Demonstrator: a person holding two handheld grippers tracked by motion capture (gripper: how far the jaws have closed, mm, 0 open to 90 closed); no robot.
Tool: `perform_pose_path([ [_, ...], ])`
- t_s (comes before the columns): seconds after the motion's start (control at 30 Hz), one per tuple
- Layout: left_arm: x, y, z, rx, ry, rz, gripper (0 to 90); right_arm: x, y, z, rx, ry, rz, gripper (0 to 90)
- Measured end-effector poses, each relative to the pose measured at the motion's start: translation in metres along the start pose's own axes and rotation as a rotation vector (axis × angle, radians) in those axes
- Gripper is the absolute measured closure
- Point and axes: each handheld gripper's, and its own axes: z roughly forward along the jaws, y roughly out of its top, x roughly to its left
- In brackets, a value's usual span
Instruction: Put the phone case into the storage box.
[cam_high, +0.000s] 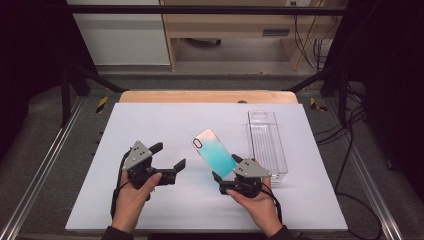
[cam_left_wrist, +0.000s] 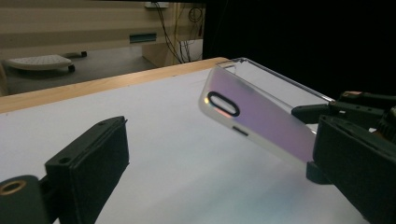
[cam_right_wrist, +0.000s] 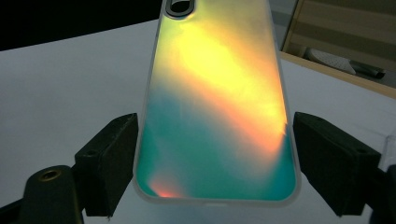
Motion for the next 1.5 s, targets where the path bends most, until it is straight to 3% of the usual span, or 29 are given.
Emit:
perform_pose_path([
  [0.2,-0.010,0.007,0.010,0.003,-0.018,0.026,3.5,0.004,-0.001,0.002,-0.010,0.002,-0.016,17.5],
  [0.4,-0.014,0.006,0.017,0.007,-0.028,0.024,2.1,0.003,-0.001,0.001,-0.030,-0.009,-0.021,17.5],
  [0.6,-0.011,0.007,0.023,-0.003,-0.027,0.007,2.0,0.006,-0.001,0.001,-0.044,-0.009,-0.030,17.4],
  [1.0,-0.006,0.003,0.034,0.023,-0.043,0.000,4.7,0.009,-0.001,0.000,-0.075,-0.017,-0.037,17.5],
  [1.5,-0.003,0.002,0.037,0.027,-0.049,-0.031,3.1,0.010,-0.001,-0.001,-0.103,-0.020,-0.042,17.5],
])
